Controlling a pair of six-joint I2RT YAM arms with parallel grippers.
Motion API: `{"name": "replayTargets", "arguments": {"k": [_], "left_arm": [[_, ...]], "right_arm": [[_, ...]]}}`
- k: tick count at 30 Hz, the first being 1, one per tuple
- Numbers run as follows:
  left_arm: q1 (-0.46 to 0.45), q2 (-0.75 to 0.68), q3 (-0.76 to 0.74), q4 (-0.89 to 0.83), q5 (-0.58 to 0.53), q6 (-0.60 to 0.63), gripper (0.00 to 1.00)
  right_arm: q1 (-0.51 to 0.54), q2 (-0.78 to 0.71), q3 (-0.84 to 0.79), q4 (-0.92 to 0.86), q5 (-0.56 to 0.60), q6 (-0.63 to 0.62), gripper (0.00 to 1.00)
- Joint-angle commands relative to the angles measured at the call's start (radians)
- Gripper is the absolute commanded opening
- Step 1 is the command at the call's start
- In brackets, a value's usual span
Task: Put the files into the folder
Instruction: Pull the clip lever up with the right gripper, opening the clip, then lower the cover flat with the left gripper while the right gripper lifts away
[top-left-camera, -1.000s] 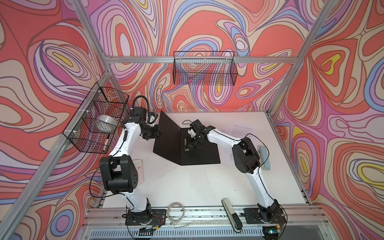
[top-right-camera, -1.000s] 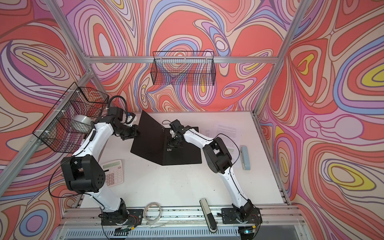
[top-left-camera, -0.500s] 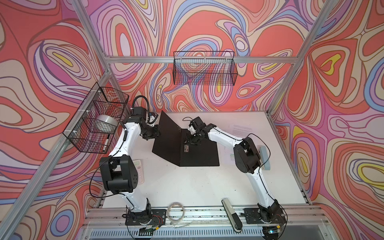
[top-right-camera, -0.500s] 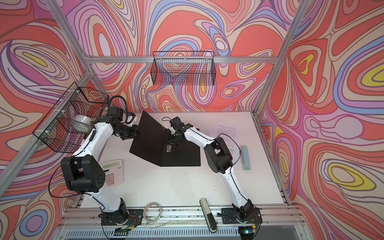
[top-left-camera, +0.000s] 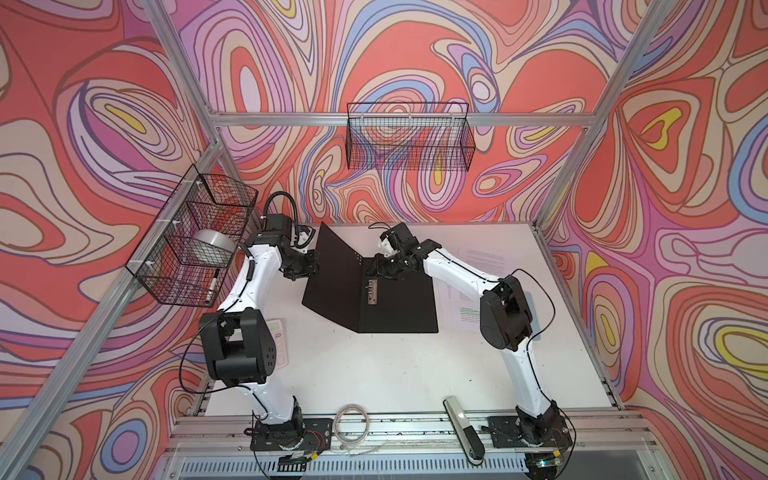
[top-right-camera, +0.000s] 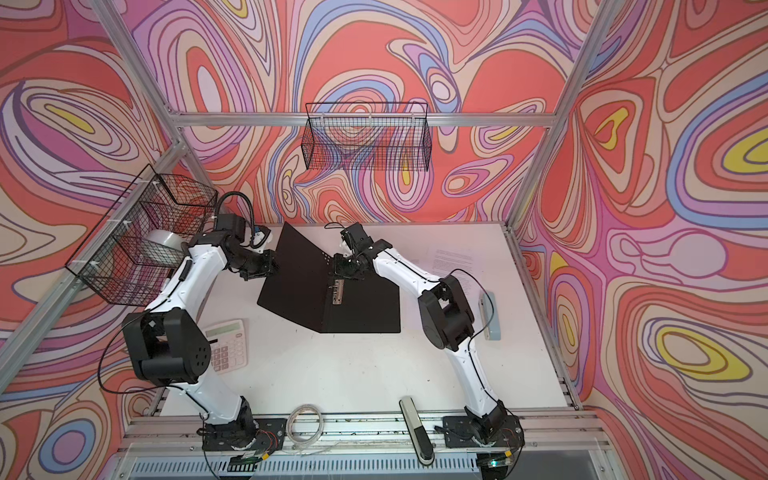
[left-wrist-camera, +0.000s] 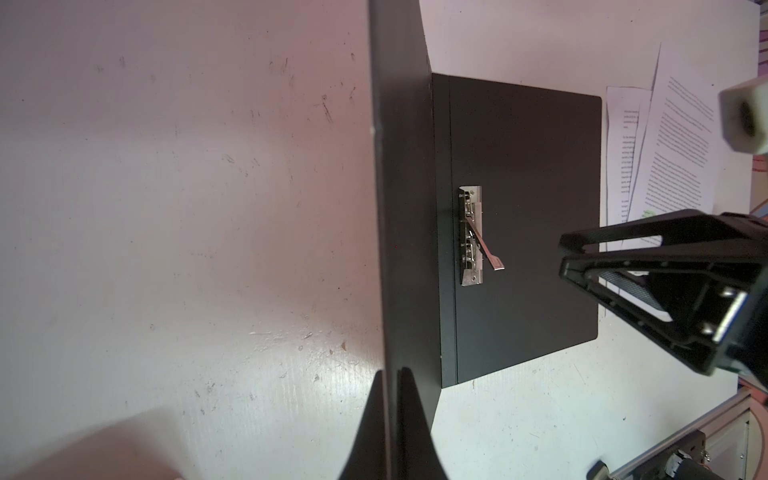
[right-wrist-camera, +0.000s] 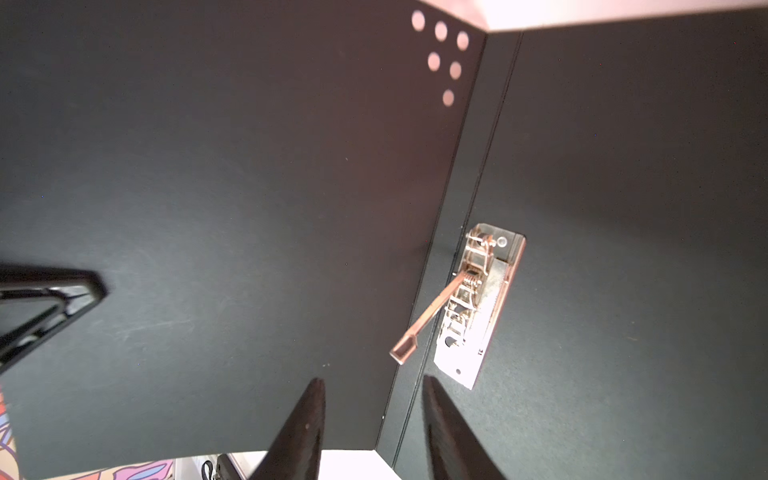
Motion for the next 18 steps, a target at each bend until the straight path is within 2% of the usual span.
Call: {"name": "replayTargets", "arguments": {"k": [1,10,18], "left_arm": [[0.007,0.028,-0.02,0.022,-0.055,0.025,0.06],[0.008,0.061,-0.069,0.062,-0.115,0.019,0.14],[0.009,0.096,-0.105,0.085,-0.172,0.015,0.19]], "right_arm": [[-0.006,-0.051,-0.029,-0.008,0.047,-0.014,0.39],[-0.006,-0.155,-0.254,0.054,0.094,0.007,0.37],[-0.006,-0.158,-0.348,0.043,0.174,0.009,0.36]]}}
